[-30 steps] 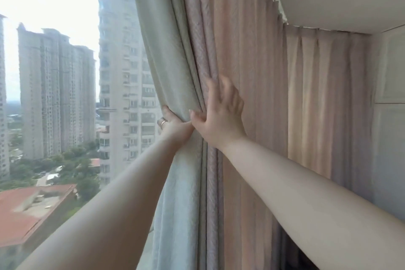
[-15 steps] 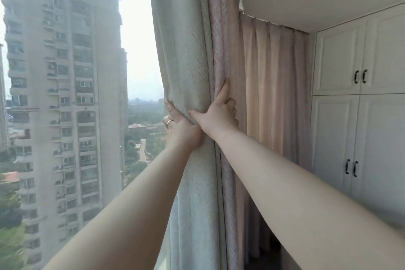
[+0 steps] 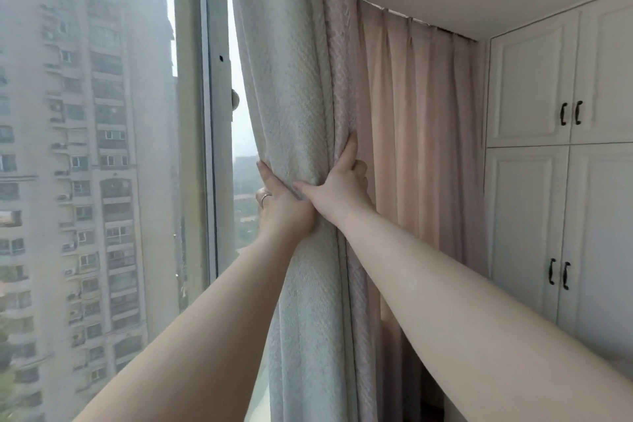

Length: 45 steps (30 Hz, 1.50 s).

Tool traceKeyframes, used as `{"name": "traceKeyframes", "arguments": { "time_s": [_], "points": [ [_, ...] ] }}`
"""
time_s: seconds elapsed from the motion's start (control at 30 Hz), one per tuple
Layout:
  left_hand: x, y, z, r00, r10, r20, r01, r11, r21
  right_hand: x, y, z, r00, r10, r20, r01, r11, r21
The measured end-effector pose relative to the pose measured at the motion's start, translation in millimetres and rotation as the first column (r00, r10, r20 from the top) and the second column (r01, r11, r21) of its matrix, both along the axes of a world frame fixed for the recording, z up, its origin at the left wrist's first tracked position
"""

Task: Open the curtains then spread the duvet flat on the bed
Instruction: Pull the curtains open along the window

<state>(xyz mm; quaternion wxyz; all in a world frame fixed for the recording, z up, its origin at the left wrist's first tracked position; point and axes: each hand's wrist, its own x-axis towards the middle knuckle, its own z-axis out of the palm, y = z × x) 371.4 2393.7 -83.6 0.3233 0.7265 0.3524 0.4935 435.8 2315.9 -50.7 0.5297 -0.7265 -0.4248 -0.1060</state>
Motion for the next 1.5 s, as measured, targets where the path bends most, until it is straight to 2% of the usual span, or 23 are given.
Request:
{"name": "traceKeyframes", "arguments": {
  "time_s": [0.17,0.3,0.47,0.8,1.27,1.5],
  "points": [
    [64.6,41.2,4.5,0.997,-0.077,0.0,0.077,0.996,-0.046,70.9,36.6,1.8,0.999,0.042,-0.015,-0.042,0.999,-0.02],
    [122.6,75.9,-1.8,0.999,-0.037,-0.016,0.036,0.997,-0.07,127.3,68.4,-6.1,0.998,0.061,-0.018,-0.061,0.998,-0.009],
    [185.1,118.6,-7.1,0.998,0.005,-0.055,-0.009,0.998,-0.065,184.8,107.3,-12.8,0.998,0.039,-0.048,-0.04,0.999,-0.028],
    [307.7,216.1,-6.5,0.999,-0.05,-0.014,0.049,0.998,-0.05,296.2,200.9,-12.4,0.999,-0.036,-0.027,0.034,0.998,-0.055],
    [450.2,321.3,-17.9,0.991,-0.128,0.039,0.131,0.988,-0.088,431.0,298.2,-13.0,0.983,-0.155,0.094,0.173,0.958,-0.229],
    [503.2,358.5,-17.1,0.993,-0.104,0.055,0.109,0.991,-0.079,499.7,342.2,-8.8,0.986,-0.092,0.142,0.121,0.97,-0.213]
  ]
}}
